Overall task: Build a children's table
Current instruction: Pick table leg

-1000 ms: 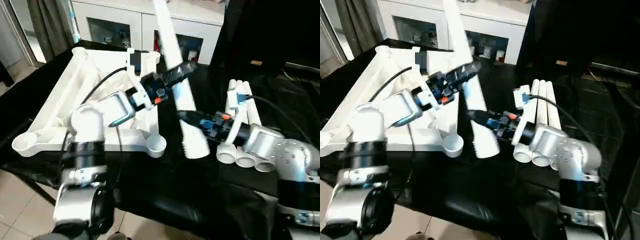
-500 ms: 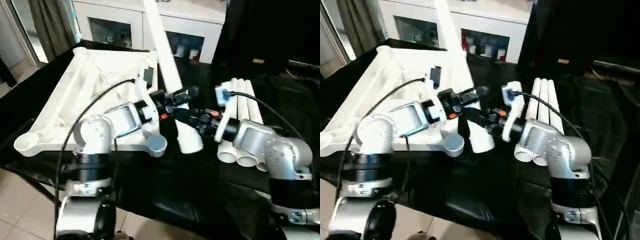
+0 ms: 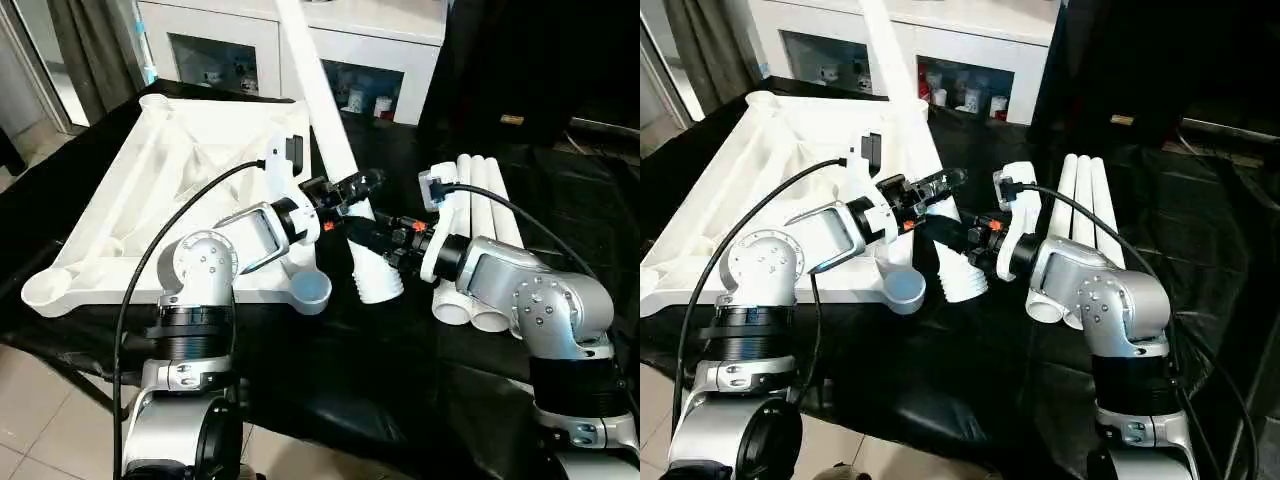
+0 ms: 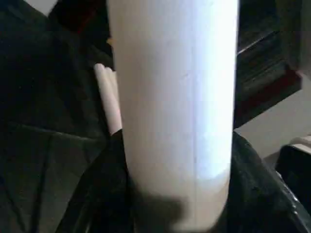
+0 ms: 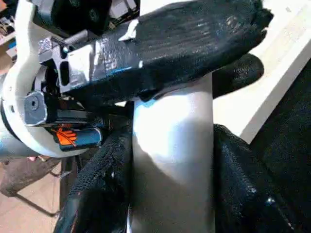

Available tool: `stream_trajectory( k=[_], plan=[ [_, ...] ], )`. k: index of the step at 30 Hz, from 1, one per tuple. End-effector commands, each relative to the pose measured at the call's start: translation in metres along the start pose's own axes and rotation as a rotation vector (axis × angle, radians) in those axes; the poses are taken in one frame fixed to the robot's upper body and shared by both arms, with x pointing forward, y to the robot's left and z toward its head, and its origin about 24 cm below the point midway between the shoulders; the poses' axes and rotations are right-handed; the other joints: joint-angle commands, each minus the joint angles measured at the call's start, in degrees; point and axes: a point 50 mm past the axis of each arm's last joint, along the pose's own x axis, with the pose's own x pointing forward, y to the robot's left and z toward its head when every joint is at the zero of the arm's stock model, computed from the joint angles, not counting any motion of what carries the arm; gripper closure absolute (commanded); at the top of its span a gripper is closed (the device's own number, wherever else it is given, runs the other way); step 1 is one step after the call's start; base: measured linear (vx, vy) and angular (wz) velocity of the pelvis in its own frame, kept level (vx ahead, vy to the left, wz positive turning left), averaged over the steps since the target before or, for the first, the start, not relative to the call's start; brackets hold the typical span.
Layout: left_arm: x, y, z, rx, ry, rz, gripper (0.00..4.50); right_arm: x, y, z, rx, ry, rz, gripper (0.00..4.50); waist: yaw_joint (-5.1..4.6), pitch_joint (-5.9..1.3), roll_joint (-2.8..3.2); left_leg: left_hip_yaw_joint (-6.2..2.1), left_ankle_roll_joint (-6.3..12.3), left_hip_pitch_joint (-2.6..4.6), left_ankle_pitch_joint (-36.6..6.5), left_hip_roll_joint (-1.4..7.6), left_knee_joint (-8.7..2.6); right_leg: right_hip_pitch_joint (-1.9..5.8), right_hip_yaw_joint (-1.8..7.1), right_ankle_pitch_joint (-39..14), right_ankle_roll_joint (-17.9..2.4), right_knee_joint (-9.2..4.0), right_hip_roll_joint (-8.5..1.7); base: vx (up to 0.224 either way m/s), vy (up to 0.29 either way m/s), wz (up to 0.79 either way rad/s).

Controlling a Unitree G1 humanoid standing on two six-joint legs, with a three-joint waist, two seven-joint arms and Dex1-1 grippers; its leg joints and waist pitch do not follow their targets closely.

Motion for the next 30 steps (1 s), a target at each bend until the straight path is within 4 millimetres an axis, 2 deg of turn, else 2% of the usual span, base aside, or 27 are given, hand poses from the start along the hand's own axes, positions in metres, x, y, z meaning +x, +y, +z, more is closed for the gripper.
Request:
stream_trajectory(
  k=[1, 7, 8, 10, 12, 17, 18, 21, 27, 28, 30],
  plan=[
    [-0.004, 0.004, 0.008, 0.073, -0.023, 0.053, 2.42, 0.003, 0.008, 0.009, -0.049, -0.018, 0.037, 2.63, 0.17, -4.32, 0.11, -0.76, 0.96, 0.36, -1.6, 2.24, -3.36, 4.01, 2.84, 2.0, -11.3, -4.25, -4.25, 0.0, 0.0, 0.0],
    [-0.005, 0.001, 0.01, 0.113, 0.005, 0.018, 2.52, 0.004, 0.008, 0.012, -0.101, -0.036, 0.029, 2.63, 0.02, -4.29, 0.29, -0.75, 0.42, 0.37, -2.0, 2.18, -3.39, 3.97, 2.8, 2.1, -11.5, -4.24, -4.17, 0.0, 0.0, 0.0],
    [-0.005, 0.0, 0.01, 0.122, 0.009, 0.006, 2.52, 0.004, 0.008, 0.013, -0.103, -0.046, 0.029, 2.28, 0.03, -4.32, 0.38, -0.76, 0.34, 0.41, -2.2, 2.19, -3.36, 3.96, 2.83, 2.2, -11.5, -4.24, -4.21, 0.0, 0.0, 0.0],
    [-0.006, -0.005, 0.011, 0.155, 0.017, -0.051, 2.53, 0.002, 0.008, 0.013, -0.067, -0.046, 0.052, 1.93, 0.06, -4.37, 0.35, -0.77, 0.54, 0.45, -1.9, 2.22, -3.42, 3.96, 2.85, 2.4, -11.5, -4.11, -4.15, 0.0, 0.0, 0.0],
    [-0.01, -0.014, 0.011, 0.213, 0.051, -0.183, 2.54, -0.003, 0.009, 0.013, -0.055, -0.04, 0.104, 1.77, 0.16, -4.36, 0.4, -0.79, 0.91, 0.54, -1.8, 2.21, -3.45, 3.96, 2.82, 2.8, -11.5, -4.1, -4.18, 0.0, 0.0, 0.0],
    [-0.017, -0.023, 0.012, 0.276, 0.116, -0.347, 2.55, -0.015, 0.007, 0.009, -0.057, 0.031, 0.169, 1.4, 0.17, -4.33, 0.44, -0.65, 0.87, 0.54, -1.7, 2.3, -3.39, 3.93, 2.85, 3.4, -12.0, -3.9, -4.15, 0.0, 0.0, 0.0],
    [-0.019, -0.025, 0.015, 0.289, 0.128, -0.401, 2.55, -0.019, 0.006, 0.009, -0.054, 0.051, 0.186, 1.4, 0.19, -4.31, 0.26, -0.62, 0.89, 0.47, -1.9, 2.18, -3.38, 4.05, 2.84, 2.8, -12.2, -3.97, -4.21, 0.0, 0.0, 0.0],
    [-0.022, -0.031, 0.018, 0.296, 0.138, -0.499, 2.55, -0.023, 0.006, 0.009, -0.045, 0.082, 0.227, 1.39, 0.2, -4.24, 0.38, -0.62, 0.87, 0.45, -2.6, 2.22, -3.4, 4.04, 2.85, 1.5, -12.4, -4.08, -4.29, 0.0, 0.0, 0.0],
    [-0.022, -0.048, 0.026, 0.241, 0.122, -0.646, 2.56, -0.021, 0.005, -0.001, -0.049, 0.185, 0.232, 1.39, 0.18, -4.38, 0.42, -0.62, 0.98, 0.35, -1.7, 2.17, -3.18, 4.14, 2.8, 3.3, -13.7, -3.82, -4.26, 0.0, 0.0, 0.0],
    [-0.022, -0.048, 0.026, 0.241, 0.12, -0.651, 2.57, -0.02, 0.005, -0.002, -0.05, 0.195, 0.236, 1.65, 0.11, -4.31, 0.47, -0.64, 0.95, 0.28, -1.9, 2.11, -3.2, 4.2, 2.77, 2.8, -13.8, -3.91, -4.23, 0.0, 0.0, 0.0],
    [-0.021, -0.047, 0.027, 0.239, 0.12, -0.652, 2.57, -0.019, 0.005, -0.004, -0.029, 0.203, 0.235, 1.74, 0.11, -4.38, 0.4, -0.62, 0.93, 0.42, -2.1, 2.11, -3.2, 4.16, 2.79, 2.2, -13.6, -4.0, -4.15, 0.0, 0.0, 0.0]
  ],
)
